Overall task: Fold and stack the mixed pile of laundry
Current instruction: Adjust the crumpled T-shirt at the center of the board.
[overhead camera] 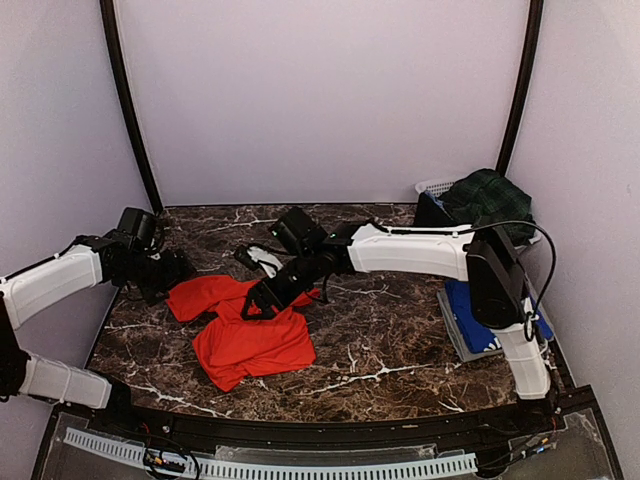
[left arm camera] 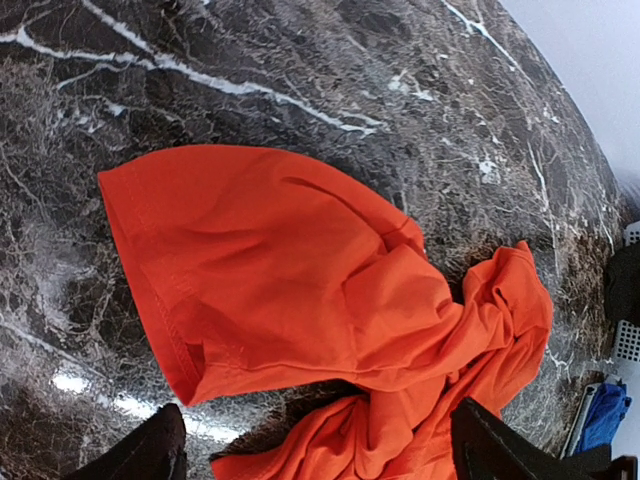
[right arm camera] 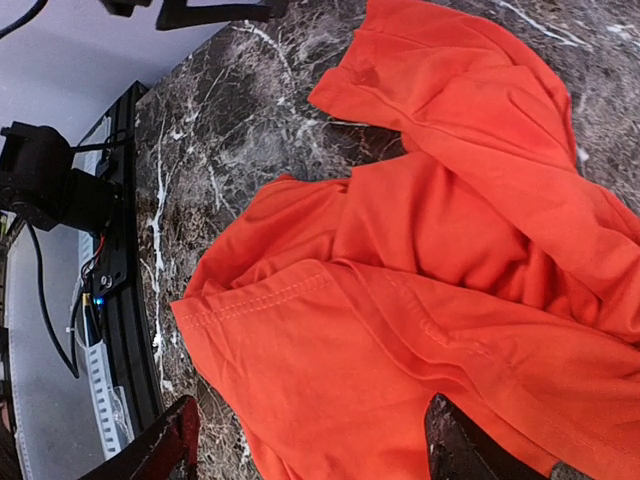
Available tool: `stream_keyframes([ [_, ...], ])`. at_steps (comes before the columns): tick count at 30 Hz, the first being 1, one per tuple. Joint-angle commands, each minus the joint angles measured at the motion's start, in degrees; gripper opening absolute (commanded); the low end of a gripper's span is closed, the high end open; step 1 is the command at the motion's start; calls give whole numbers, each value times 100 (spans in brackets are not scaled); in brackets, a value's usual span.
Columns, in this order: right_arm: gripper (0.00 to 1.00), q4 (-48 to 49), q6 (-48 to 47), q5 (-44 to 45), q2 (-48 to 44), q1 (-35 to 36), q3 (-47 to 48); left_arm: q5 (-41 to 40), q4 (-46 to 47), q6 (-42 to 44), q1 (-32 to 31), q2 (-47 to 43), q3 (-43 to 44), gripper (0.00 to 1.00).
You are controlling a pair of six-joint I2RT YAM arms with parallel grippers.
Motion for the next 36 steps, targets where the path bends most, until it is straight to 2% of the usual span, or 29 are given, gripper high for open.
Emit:
stream_keyframes([
  [1,74,-358,-268,215,223,396,545,-54,18,-451,104,300,-119,91],
  [10,85,-469,-708,316,367,1138,595,-189,49,-843,163,1002,-81,92],
  [19,82,-552,-744,369,834,1298,963,-101,278,-1048,166,1491,-162,91],
  [24,80,-870,-836,912,1308,1312,1537,-95,355,-1099,172,1742,-136,89],
  [28,71,-1017,-852,1334,1503,1332,1765,-92,427,-1100,175,1899,-122,85],
  [33,42,-1035,-853,1712,1465,1333,1817,-32,552,-1077,174,2047,-96,74],
  [36,25,-987,-837,1753,1300,1333,1756,-43,572,-1046,175,2105,-51,61],
])
